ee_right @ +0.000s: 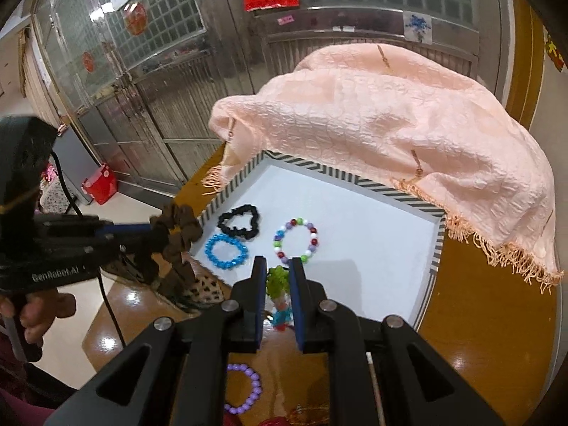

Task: Organize jewelry
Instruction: 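Carry both held items into the tray and open both tools to release them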

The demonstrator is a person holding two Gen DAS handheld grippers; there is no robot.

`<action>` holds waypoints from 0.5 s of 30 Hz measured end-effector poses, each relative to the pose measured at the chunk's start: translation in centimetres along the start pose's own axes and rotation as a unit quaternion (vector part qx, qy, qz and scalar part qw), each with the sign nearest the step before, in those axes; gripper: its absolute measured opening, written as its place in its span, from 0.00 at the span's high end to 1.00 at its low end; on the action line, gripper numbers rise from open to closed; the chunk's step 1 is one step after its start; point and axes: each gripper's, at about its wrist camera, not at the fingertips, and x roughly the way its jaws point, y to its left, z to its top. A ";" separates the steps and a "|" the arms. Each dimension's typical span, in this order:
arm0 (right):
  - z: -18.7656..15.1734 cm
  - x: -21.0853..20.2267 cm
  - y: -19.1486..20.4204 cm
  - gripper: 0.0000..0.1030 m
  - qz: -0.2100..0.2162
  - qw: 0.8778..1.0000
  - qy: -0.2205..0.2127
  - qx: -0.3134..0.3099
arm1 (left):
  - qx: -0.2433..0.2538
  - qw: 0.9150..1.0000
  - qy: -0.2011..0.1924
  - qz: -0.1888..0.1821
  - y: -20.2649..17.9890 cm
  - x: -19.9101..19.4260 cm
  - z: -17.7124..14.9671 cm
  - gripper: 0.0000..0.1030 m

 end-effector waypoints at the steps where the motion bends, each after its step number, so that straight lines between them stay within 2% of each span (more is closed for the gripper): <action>1: 0.0 0.2 -0.2 0.88 0.000 1.000 0.002 0.001 | 0.001 1.000 0.001 0.001 -0.1 0.4 0.4 0.98; 10: 1.2 3.9 -1.3 0.88 0.022 0.999 0.035 0.003 | 0.009 0.999 0.031 -0.010 -1.0 5.5 4.0 0.98; 15: 2.7 7.9 -3.5 0.88 0.020 0.998 0.066 0.001 | -0.002 0.999 0.043 -0.003 -0.1 9.1 6.3 0.98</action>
